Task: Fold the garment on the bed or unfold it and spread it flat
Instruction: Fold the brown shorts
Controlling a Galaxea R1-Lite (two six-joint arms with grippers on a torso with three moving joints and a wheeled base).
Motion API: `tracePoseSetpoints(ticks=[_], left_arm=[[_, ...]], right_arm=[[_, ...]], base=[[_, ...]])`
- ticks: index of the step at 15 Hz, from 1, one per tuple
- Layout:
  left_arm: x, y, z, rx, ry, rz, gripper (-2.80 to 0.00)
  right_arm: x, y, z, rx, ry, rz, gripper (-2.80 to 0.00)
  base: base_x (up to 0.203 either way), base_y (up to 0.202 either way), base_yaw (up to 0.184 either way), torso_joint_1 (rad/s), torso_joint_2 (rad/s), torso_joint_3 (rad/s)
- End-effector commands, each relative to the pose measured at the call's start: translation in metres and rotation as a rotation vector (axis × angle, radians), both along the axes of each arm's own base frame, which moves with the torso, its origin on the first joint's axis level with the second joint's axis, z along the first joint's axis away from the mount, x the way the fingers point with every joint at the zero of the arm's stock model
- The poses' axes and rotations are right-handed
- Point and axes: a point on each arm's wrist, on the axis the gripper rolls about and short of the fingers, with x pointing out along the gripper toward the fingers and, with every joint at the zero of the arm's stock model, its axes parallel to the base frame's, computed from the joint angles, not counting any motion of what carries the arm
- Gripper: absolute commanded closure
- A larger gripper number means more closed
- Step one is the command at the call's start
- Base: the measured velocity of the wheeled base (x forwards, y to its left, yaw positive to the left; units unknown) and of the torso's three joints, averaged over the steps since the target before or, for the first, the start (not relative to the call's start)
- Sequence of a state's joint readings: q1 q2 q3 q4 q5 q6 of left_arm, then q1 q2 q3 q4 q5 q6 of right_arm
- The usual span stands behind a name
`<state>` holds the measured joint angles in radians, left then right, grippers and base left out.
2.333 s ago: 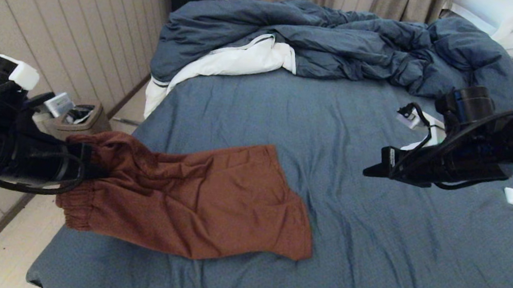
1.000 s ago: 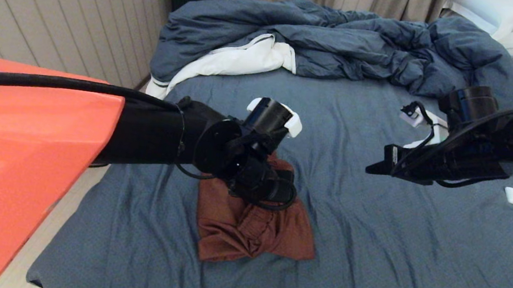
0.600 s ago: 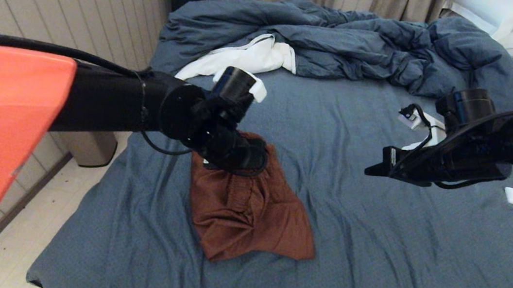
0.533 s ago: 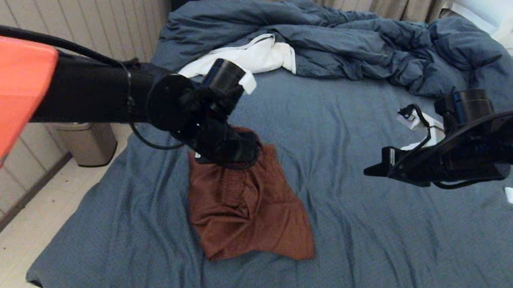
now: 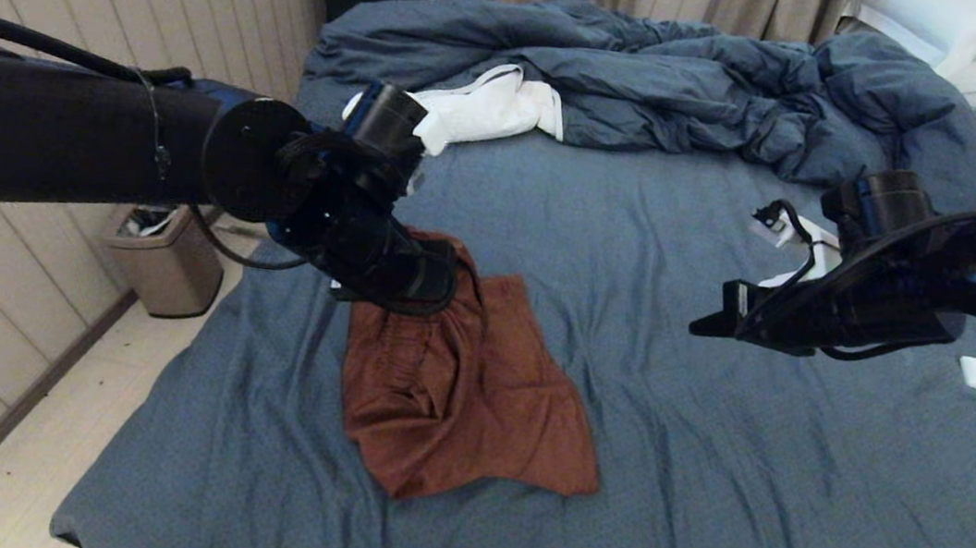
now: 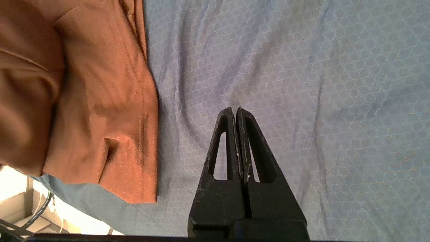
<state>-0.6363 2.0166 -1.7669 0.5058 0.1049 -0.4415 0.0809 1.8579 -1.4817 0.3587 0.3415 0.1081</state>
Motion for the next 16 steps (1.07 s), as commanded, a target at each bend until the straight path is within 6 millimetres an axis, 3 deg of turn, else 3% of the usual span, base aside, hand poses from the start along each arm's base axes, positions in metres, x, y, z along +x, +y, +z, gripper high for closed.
tracePoseSetpoints(ticks=[1, 3, 6, 7, 8, 16], left_arm=[[0.009, -0.019, -0.022, 0.032, 0.025, -0.008, 0.00], [0.012, -0.040, -0.029, 0.034, 0.014, -0.032, 0.00], [-0.002, -0.071, -0.025, 0.016, -0.020, -0.107, 0.00], [-0.006, -0.077, -0.027, 0.022, -0.026, -0.121, -0.57], [-0.009, -0.082, -0.029, 0.031, -0.032, -0.124, -2.80], [-0.015, -0.078, -0.014, 0.009, -0.063, -0.089, -2.80]], right_arm=[[0.002, -0.001, 0.001, 0.002, -0.004, -0.002, 0.00], [0.005, -0.001, 0.000, 0.002, -0.004, -0.002, 0.00], [0.007, -0.001, -0.001, 0.001, -0.002, -0.002, 0.00], [0.008, -0.002, -0.001, 0.002, -0.004, -0.008, 0.00], [0.008, -0.002, 0.000, 0.002, -0.006, -0.008, 0.00], [0.007, -0.003, 0.000, 0.001, -0.005, -0.007, 0.00]], base=[[0.000, 0.000, 0.000, 0.000, 0.00, 0.000], [0.000, 0.000, 0.000, 0.000, 0.00, 0.000], [0.000, 0.000, 0.000, 0.000, 0.00, 0.000], [0.000, 0.000, 0.000, 0.000, 0.00, 0.000], [0.000, 0.000, 0.000, 0.000, 0.00, 0.000], [0.000, 0.000, 0.000, 0.000, 0.00, 0.000]])
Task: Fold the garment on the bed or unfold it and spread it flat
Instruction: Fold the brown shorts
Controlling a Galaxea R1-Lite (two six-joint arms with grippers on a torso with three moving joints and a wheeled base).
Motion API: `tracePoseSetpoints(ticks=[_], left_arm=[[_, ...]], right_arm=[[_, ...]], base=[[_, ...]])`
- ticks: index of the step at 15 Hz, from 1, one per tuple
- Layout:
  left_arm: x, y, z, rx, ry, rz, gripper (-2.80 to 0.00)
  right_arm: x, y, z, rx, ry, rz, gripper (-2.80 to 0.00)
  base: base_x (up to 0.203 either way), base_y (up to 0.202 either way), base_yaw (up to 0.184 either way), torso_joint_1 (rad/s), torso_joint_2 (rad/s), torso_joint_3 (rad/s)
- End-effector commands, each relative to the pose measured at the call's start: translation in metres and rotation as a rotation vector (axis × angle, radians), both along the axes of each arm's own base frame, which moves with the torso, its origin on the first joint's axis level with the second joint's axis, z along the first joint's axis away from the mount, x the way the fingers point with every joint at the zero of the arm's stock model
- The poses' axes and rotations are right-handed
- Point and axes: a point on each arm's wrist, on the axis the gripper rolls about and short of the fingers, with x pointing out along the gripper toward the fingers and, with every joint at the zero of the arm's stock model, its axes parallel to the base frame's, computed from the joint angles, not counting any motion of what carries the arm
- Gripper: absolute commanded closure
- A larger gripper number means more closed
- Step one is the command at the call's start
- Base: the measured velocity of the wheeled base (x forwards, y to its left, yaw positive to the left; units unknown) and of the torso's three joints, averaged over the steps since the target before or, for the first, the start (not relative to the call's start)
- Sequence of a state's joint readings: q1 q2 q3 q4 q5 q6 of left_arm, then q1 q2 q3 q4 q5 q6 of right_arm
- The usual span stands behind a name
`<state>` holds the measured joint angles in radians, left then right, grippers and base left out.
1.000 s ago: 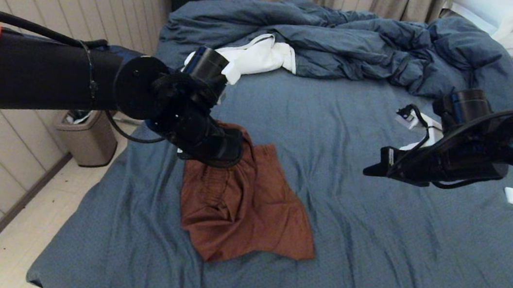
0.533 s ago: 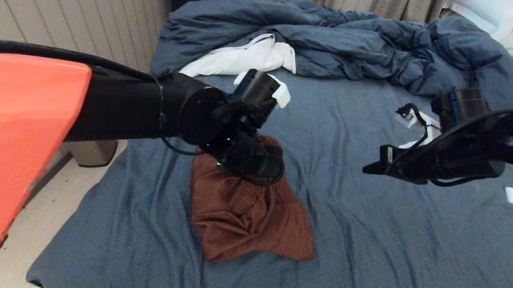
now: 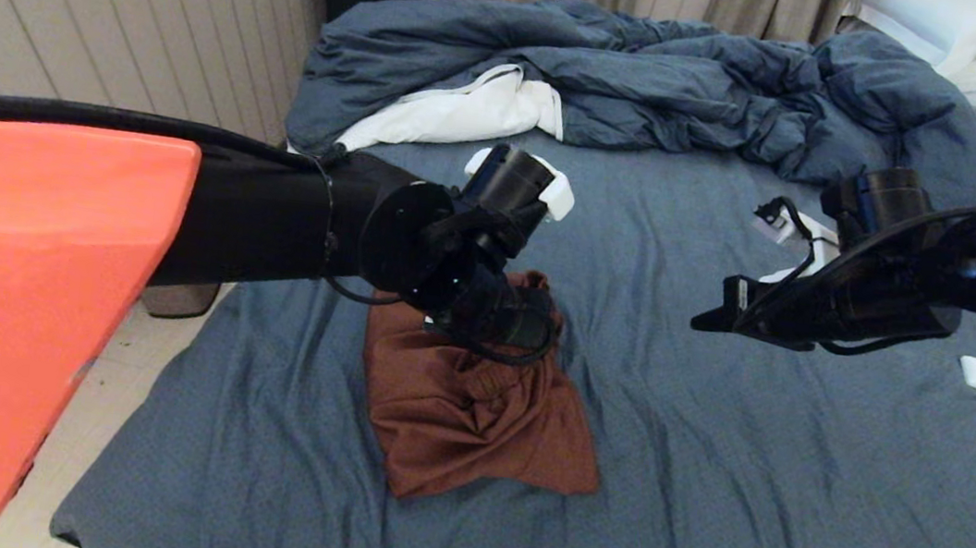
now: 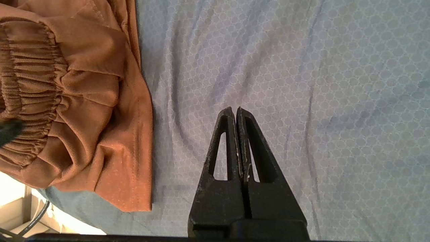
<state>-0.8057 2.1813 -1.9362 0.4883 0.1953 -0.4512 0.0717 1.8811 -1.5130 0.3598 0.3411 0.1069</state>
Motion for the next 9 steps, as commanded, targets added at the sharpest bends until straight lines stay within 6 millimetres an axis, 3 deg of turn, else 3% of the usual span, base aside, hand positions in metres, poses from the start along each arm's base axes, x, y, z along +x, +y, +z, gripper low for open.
tracePoseSetpoints(ticks=[1, 5, 6, 8, 9], left_arm=[[-0.006, 0.005, 0.015, -0.035, -0.016, 0.014, -2.80], [-0.026, 0.030, 0.062, -0.124, -0.077, 0.032, -2.80], [-0.029, 0.044, 0.069, -0.126, -0.078, 0.051, -2.80], [-0.030, 0.074, 0.067, -0.100, -0.053, 0.106, -2.80], [-0.031, 0.085, 0.061, -0.078, -0.032, 0.130, -2.41]], right_arm=[[0.000, 0.000, -0.001, 0.002, 0.004, 0.003, 0.00], [-0.002, 0.000, 0.001, -0.002, -0.001, 0.008, 0.00], [-0.003, 0.001, 0.002, -0.001, -0.004, 0.008, 0.00], [-0.009, 0.001, 0.007, -0.001, -0.015, 0.011, 0.00], [-0.013, 0.001, 0.009, 0.000, -0.021, 0.012, 0.00]], base=[[0.000, 0.000, 0.000, 0.000, 0.00, 0.000], [0.000, 0.000, 0.000, 0.000, 0.00, 0.000], [0.000, 0.000, 0.000, 0.000, 0.00, 0.000], [0.000, 0.000, 0.000, 0.000, 0.00, 0.000], [0.000, 0.000, 0.000, 0.000, 0.00, 0.000]])
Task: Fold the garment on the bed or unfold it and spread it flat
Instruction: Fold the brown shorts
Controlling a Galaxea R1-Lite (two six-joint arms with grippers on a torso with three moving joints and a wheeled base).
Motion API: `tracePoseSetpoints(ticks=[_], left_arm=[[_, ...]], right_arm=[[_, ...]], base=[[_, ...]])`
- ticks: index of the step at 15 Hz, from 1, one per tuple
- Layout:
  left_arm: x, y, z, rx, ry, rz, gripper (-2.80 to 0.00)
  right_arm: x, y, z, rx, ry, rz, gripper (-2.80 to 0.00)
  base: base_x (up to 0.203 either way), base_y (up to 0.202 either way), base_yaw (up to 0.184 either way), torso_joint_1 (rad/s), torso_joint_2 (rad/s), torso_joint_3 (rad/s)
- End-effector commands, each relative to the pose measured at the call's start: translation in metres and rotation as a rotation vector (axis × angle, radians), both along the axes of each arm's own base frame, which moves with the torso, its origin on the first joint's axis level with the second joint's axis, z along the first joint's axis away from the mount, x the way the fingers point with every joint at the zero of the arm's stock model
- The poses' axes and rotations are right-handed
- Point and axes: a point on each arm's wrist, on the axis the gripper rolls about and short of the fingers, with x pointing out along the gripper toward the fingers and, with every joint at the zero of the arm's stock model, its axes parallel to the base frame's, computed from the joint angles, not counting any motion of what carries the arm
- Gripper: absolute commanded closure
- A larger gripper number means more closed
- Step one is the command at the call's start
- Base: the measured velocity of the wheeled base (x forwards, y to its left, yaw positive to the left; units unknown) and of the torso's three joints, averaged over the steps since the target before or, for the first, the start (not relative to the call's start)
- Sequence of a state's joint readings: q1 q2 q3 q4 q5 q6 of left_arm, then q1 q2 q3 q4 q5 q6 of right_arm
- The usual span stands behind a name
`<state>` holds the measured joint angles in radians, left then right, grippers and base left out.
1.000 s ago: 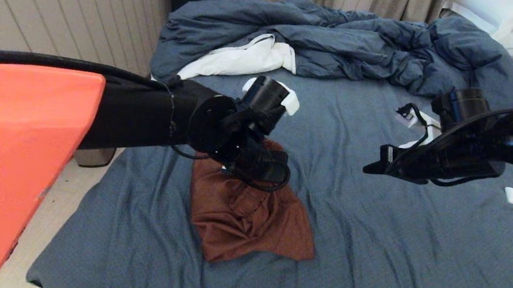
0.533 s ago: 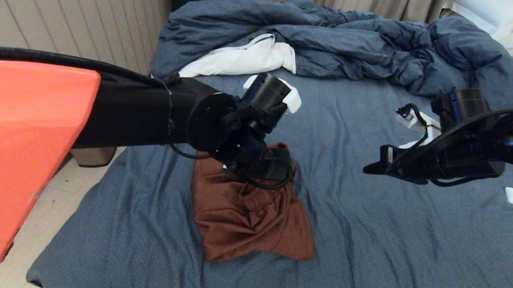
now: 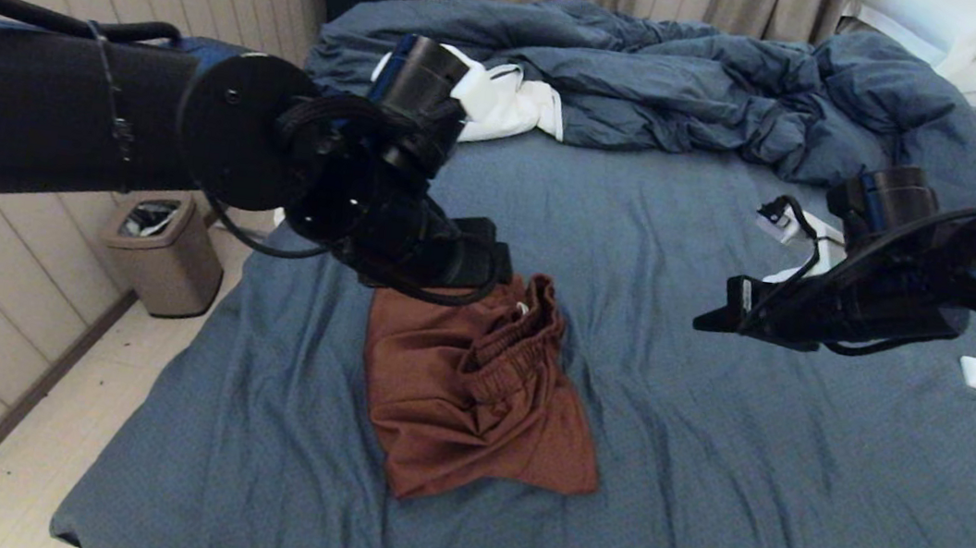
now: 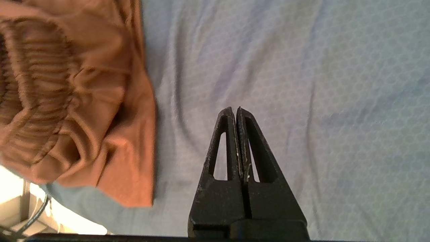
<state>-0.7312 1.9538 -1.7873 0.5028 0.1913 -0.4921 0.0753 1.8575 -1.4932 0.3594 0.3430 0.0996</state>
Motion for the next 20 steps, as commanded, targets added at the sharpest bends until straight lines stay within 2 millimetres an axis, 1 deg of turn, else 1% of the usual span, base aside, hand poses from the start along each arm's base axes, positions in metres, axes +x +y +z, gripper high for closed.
tracePoseSetpoints(ticks=[1, 2, 4, 5, 7, 8, 9, 10, 11, 12, 14, 15, 17, 19, 20], left_arm=[[-0.011, 0.033, 0.001, 0.020, 0.026, 0.051, 0.00], [-0.012, 0.038, -0.007, 0.037, 0.046, 0.060, 0.00], [-0.009, 0.043, -0.021, 0.039, 0.052, 0.076, 0.00], [-0.008, 0.044, -0.032, 0.047, 0.066, 0.078, 0.00], [0.004, 0.052, -0.049, 0.039, 0.098, 0.092, 0.00], [0.009, 0.056, -0.057, 0.031, 0.128, 0.085, 0.00], [0.014, 0.056, -0.070, 0.037, 0.168, 0.076, 0.00], [0.016, 0.056, -0.077, 0.038, 0.186, 0.073, 0.00], [0.017, 0.056, -0.088, 0.051, 0.208, 0.073, 0.00], [0.020, 0.055, -0.099, 0.046, 0.203, 0.074, 0.00], [0.021, 0.055, -0.114, 0.038, 0.203, 0.082, 0.00], [0.021, 0.055, -0.117, 0.032, 0.202, 0.082, 0.00], [0.022, 0.054, -0.118, 0.016, 0.213, 0.073, 0.00], [0.024, 0.056, -0.117, -0.009, 0.210, 0.086, 0.00], [0.026, 0.058, -0.117, -0.022, 0.213, 0.097, 0.00]], right_arm=[[-0.009, 0.001, 0.011, 0.010, -0.027, 0.012, 0.00], [-0.011, 0.002, 0.012, 0.015, -0.029, 0.020, 0.00], [-0.016, 0.004, 0.015, 0.017, -0.034, 0.028, 0.00], [-0.022, 0.010, 0.020, 0.022, -0.044, 0.046, 0.00], [-0.026, 0.033, 0.025, 0.032, -0.055, 0.110, 0.00], [-0.028, 0.046, 0.028, 0.038, -0.063, 0.144, 0.00], [-0.030, 0.062, 0.030, 0.044, -0.066, 0.184, 0.00], [-0.031, 0.078, 0.032, 0.051, -0.068, 0.220, 0.00], [-0.033, 0.099, 0.033, 0.059, -0.066, 0.272, 0.00], [-0.031, 0.122, 0.030, 0.061, -0.052, 0.317, 0.00], [-0.023, 0.162, 0.015, 0.035, -0.012, 0.369, 0.00], [-0.023, 0.181, 0.007, 0.016, 0.009, 0.396, 0.00], [-0.026, 0.208, 0.002, 0.003, 0.012, 0.439, 0.00], [-0.028, 0.229, 0.001, 0.014, 0.008, 0.463, 0.00], [-0.030, 0.236, 0.001, 0.009, 0.021, 0.466, 0.00]], base=[[0.000, 0.000, 0.000, 0.000, 0.00, 0.000], [0.000, 0.000, 0.000, 0.000, 0.00, 0.000], [0.000, 0.000, 0.000, 0.000, 0.00, 0.000], [0.000, 0.000, 0.000, 0.000, 0.00, 0.000], [0.000, 0.000, 0.000, 0.000, 0.00, 0.000], [0.000, 0.000, 0.000, 0.000, 0.00, 0.000], [0.000, 0.000, 0.000, 0.000, 0.00, 0.000], [0.000, 0.000, 0.000, 0.000, 0.00, 0.000], [0.000, 0.000, 0.000, 0.000, 0.00, 0.000], [0.000, 0.000, 0.000, 0.000, 0.00, 0.000], [0.000, 0.000, 0.000, 0.000, 0.00, 0.000], [0.000, 0.000, 0.000, 0.000, 0.00, 0.000], [0.000, 0.000, 0.000, 0.000, 0.00, 0.000], [0.000, 0.000, 0.000, 0.000, 0.00, 0.000], [0.000, 0.000, 0.000, 0.000, 0.00, 0.000]])
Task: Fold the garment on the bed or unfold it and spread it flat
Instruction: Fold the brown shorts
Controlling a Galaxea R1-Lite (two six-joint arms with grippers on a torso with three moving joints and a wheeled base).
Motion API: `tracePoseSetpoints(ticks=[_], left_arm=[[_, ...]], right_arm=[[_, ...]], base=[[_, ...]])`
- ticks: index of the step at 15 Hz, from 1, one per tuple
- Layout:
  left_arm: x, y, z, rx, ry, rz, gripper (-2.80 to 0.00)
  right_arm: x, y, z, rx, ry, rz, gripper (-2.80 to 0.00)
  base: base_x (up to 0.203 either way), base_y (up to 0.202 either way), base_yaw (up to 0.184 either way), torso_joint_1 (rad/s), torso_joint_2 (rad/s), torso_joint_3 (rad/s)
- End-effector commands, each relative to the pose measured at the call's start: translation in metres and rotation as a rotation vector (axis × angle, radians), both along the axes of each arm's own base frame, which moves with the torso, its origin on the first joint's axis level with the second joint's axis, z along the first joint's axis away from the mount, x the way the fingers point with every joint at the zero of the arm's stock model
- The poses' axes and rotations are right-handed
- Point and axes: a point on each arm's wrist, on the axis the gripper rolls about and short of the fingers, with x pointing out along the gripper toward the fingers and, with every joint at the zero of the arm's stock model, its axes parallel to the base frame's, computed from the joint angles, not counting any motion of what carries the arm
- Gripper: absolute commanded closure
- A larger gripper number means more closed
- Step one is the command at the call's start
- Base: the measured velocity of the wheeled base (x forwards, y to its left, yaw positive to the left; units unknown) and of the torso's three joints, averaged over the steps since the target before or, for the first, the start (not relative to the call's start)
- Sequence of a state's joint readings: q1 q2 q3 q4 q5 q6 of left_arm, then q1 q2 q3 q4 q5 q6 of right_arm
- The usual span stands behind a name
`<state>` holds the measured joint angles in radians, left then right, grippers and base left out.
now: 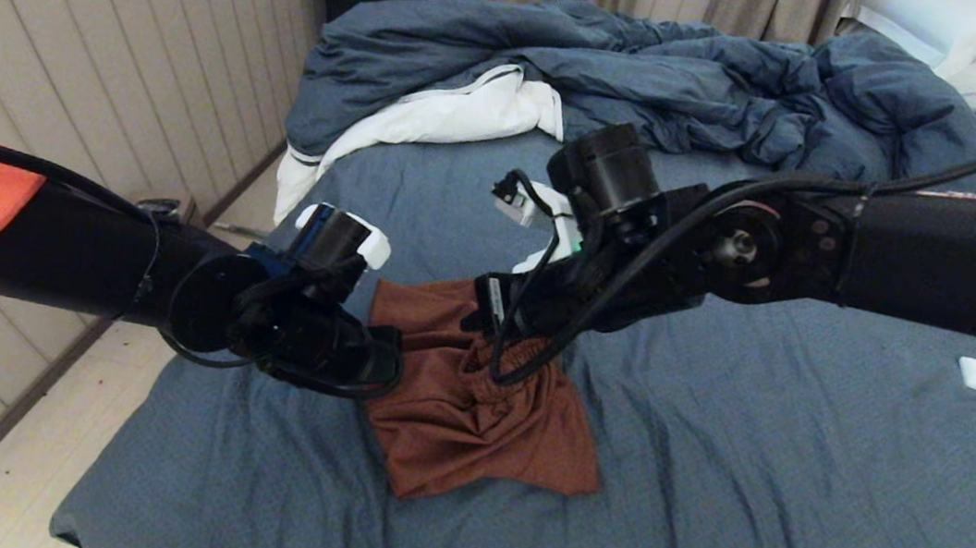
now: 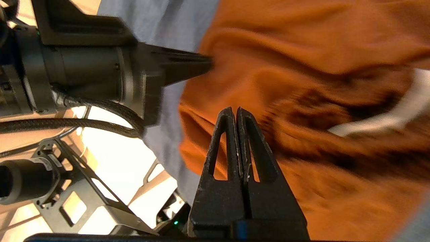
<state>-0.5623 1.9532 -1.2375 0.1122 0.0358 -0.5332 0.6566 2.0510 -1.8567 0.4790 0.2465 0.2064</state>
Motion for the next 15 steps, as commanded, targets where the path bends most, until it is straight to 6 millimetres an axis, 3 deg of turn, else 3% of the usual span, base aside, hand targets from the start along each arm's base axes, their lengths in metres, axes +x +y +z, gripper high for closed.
tracePoseSetpoints(ticks=[1, 6, 9, 11, 15], left_arm=[[0.002, 0.004, -0.001, -0.010, 0.007, 0.018, 0.00], [0.003, 0.011, 0.000, -0.014, 0.004, 0.038, 0.00], [0.002, 0.012, 0.001, -0.016, 0.000, 0.039, 0.00], [0.002, 0.012, 0.000, -0.013, 0.004, 0.039, 0.00], [0.002, 0.013, -0.001, -0.013, 0.007, 0.039, 0.00]], right_arm=[[0.001, 0.020, -0.015, -0.039, 0.053, 0.025, 0.00], [-0.007, 0.010, -0.023, -0.099, 0.098, 0.012, 0.00], [0.004, 0.003, -0.036, -0.134, 0.116, -0.025, 0.00], [0.013, -0.014, -0.046, -0.189, 0.120, -0.082, 0.00], [0.014, -0.062, -0.041, -0.230, 0.119, -0.177, 0.00]], base=[[0.000, 0.000, 0.000, 0.000, 0.00, 0.000], [0.000, 0.000, 0.000, 0.000, 0.00, 0.000], [0.000, 0.000, 0.000, 0.000, 0.00, 0.000], [0.000, 0.000, 0.000, 0.000, 0.00, 0.000], [0.000, 0.000, 0.000, 0.000, 0.00, 0.000]])
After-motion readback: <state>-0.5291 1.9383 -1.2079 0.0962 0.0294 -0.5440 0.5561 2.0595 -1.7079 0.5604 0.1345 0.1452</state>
